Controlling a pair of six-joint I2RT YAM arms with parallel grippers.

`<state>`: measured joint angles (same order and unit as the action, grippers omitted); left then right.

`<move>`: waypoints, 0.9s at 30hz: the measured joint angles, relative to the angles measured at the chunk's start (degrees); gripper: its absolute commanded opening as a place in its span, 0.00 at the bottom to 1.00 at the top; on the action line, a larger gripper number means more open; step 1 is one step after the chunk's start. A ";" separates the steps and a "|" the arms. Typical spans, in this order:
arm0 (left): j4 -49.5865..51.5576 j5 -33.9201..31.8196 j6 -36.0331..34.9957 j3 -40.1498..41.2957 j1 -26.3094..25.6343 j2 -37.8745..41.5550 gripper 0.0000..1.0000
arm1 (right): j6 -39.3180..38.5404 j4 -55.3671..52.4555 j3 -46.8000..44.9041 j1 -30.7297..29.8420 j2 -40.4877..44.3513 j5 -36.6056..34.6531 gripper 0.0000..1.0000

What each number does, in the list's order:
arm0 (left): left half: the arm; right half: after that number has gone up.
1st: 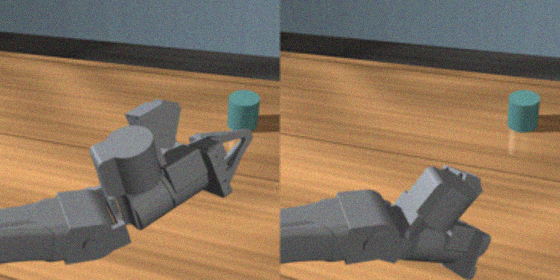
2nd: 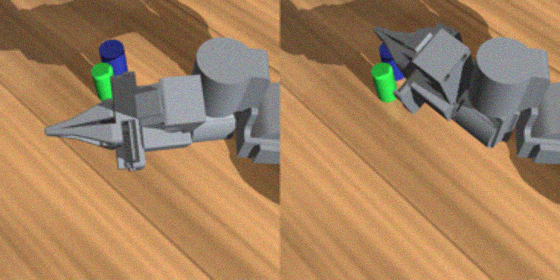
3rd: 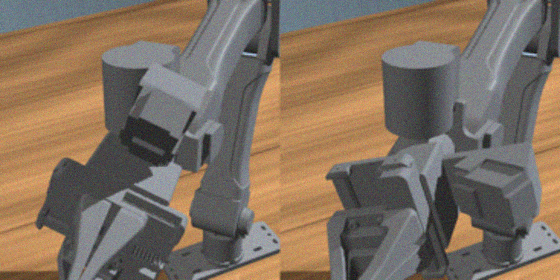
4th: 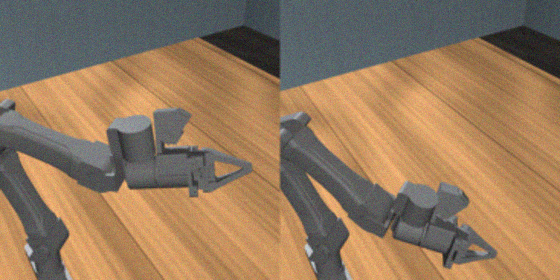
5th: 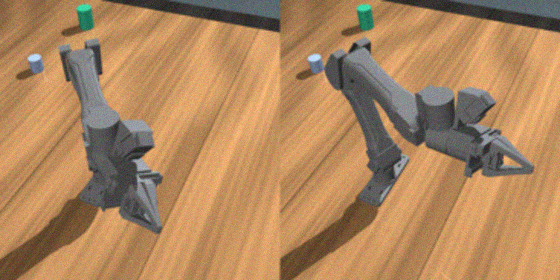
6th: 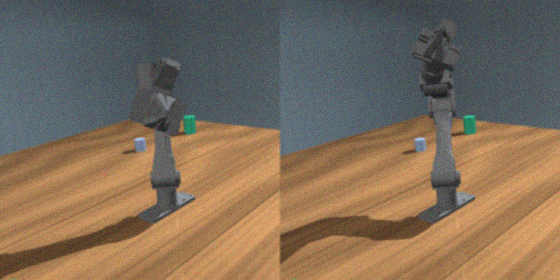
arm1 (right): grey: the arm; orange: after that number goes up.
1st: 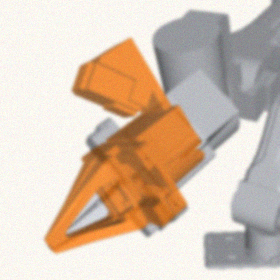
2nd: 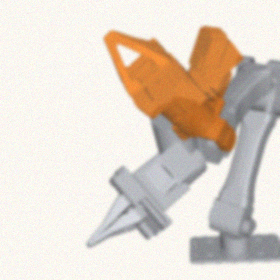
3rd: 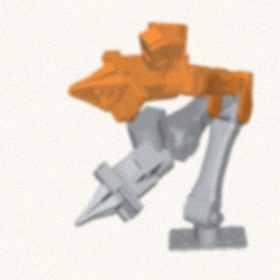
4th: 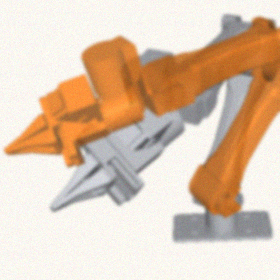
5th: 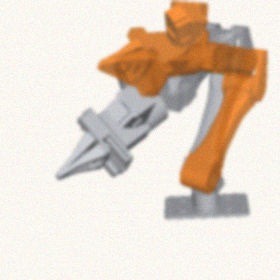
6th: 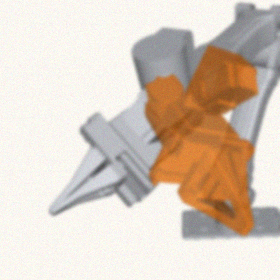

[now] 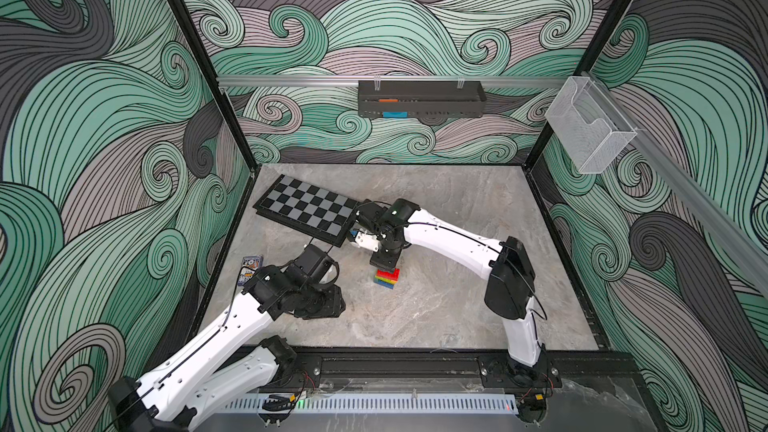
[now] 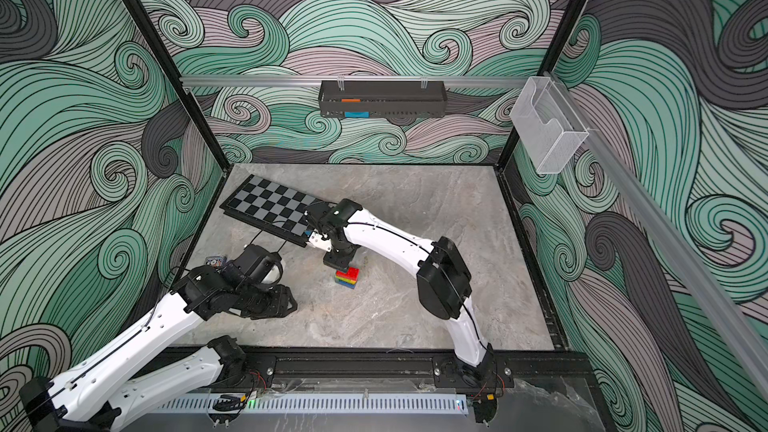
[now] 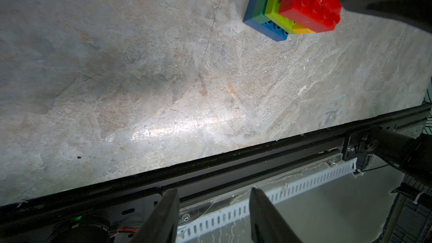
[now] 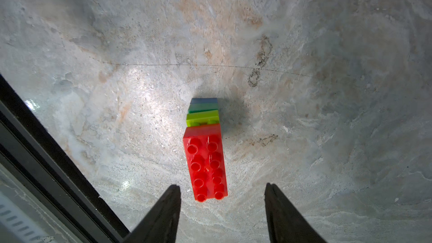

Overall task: Assemble the number 5 with lego
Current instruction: Pick up the lego brick from the lego brick.

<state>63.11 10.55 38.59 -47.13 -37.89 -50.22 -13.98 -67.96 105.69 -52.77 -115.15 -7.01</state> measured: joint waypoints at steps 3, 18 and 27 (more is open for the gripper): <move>-0.28 0.00 0.00 0.00 0.00 -1.86 0.53 | 1.46 1.42 -4.50 0.72 3.19 0.57 0.61; -3.54 -0.09 -0.66 -2.69 0.00 -12.39 0.53 | 7.76 18.18 -25.18 3.93 15.08 10.03 0.61; -7.26 -0.42 -0.83 -3.37 0.85 -15.47 0.54 | 7.98 24.46 -27.78 3.93 14.62 13.09 0.62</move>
<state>55.86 10.13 37.76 -50.50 -37.04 -65.69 -6.00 -43.51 77.91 -48.84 -100.53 6.09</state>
